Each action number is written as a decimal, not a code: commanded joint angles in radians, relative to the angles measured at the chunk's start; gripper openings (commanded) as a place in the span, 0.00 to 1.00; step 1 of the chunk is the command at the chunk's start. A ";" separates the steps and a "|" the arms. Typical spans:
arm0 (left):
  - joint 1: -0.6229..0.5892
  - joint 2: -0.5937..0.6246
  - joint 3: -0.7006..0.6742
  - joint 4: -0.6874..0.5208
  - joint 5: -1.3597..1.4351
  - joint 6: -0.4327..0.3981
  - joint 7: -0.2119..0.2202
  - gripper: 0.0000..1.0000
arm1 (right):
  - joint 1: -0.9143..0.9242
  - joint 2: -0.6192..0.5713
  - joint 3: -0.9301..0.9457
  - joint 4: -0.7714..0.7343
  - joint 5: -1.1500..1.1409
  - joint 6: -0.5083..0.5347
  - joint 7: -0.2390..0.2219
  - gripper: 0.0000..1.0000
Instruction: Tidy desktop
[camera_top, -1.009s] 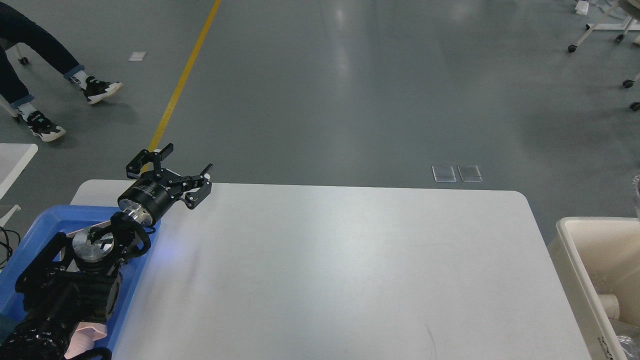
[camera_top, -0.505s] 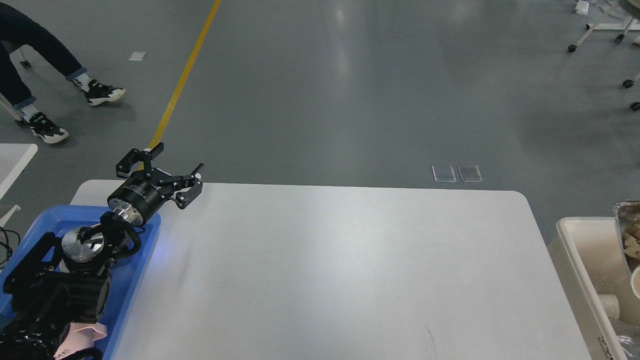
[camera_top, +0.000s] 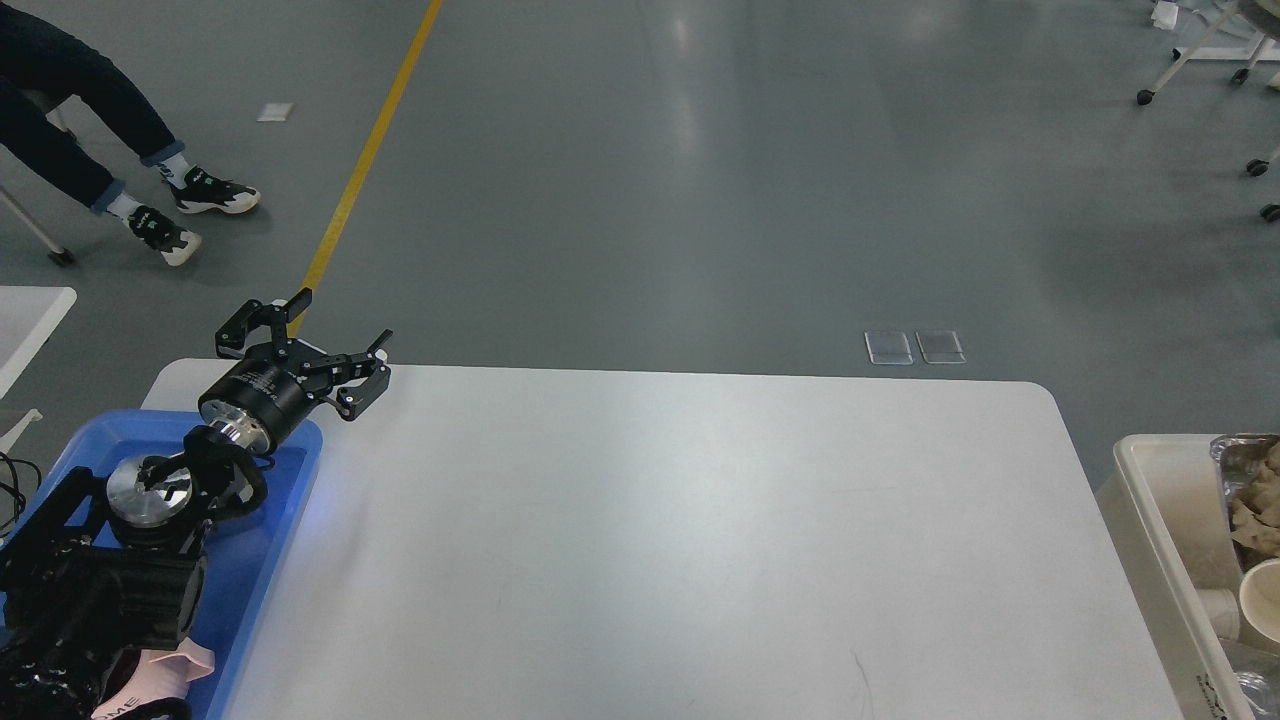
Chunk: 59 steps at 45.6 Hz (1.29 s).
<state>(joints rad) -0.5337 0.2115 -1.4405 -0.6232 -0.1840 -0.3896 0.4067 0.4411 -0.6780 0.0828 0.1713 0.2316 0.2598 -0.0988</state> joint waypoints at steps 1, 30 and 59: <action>0.000 0.000 0.000 0.000 0.000 0.000 0.000 0.98 | -0.012 0.006 0.000 -0.006 0.000 -0.002 0.001 0.00; -0.019 -0.003 0.000 0.000 0.002 0.011 0.001 0.98 | 0.002 -0.018 0.006 -0.006 -0.011 0.001 -0.009 1.00; -0.031 0.035 0.000 0.000 0.002 0.003 0.003 0.98 | 0.620 0.106 0.124 -0.144 0.000 -0.001 -0.010 1.00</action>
<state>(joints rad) -0.5638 0.2452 -1.4404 -0.6228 -0.1810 -0.3859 0.4147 1.0373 -0.6726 0.1089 0.0258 0.2132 0.2600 -0.1071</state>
